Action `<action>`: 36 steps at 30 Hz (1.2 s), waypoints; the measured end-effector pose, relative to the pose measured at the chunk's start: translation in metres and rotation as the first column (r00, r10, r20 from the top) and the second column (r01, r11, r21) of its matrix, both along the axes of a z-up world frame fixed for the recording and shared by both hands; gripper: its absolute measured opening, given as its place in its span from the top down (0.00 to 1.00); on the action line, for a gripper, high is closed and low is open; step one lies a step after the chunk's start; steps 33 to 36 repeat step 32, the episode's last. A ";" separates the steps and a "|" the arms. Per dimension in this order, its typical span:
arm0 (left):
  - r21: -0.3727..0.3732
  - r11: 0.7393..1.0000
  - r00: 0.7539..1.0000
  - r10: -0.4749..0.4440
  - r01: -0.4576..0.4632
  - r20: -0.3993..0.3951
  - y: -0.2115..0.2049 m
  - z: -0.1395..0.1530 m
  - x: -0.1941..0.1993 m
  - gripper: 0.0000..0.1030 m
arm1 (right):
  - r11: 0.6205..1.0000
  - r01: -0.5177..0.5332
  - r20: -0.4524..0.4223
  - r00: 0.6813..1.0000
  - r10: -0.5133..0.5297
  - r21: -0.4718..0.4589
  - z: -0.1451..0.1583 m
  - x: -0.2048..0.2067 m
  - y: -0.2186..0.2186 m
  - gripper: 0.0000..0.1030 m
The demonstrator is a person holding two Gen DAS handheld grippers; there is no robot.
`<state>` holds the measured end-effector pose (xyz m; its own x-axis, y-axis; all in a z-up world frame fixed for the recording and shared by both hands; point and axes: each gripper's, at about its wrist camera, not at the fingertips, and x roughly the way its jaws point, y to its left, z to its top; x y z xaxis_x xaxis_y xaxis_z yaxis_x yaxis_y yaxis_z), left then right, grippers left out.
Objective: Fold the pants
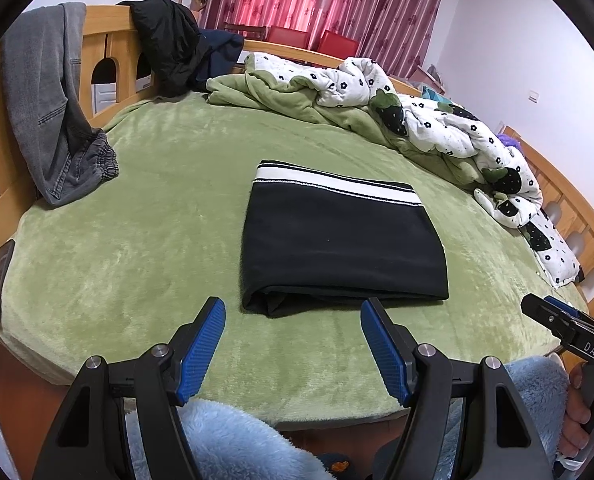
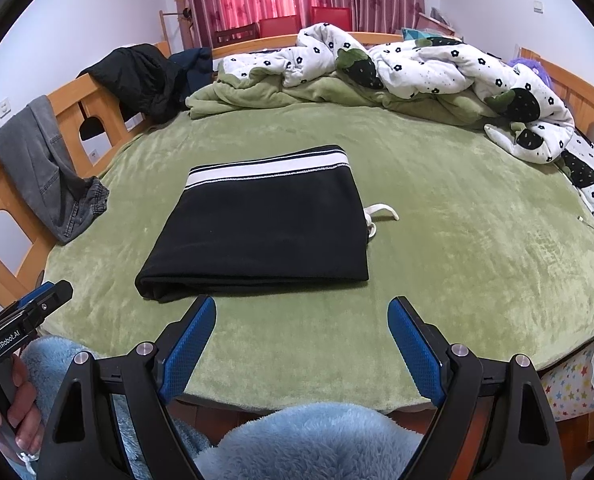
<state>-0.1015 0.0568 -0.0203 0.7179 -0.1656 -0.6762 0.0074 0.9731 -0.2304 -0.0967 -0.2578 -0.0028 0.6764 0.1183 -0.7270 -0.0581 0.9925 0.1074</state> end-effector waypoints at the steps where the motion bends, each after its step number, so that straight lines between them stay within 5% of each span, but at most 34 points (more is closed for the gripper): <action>1: 0.000 1.000 1.000 0.000 0.000 0.001 0.000 0.000 0.000 0.34 | 1.000 0.000 -0.001 1.000 0.000 -0.001 0.000 0.000 -0.001 0.15; 36: -0.033 0.999 1.000 0.011 -0.012 -0.029 0.001 -0.004 0.001 0.34 | 1.000 0.002 0.005 1.000 -0.002 -0.003 0.002 0.001 -0.003 0.15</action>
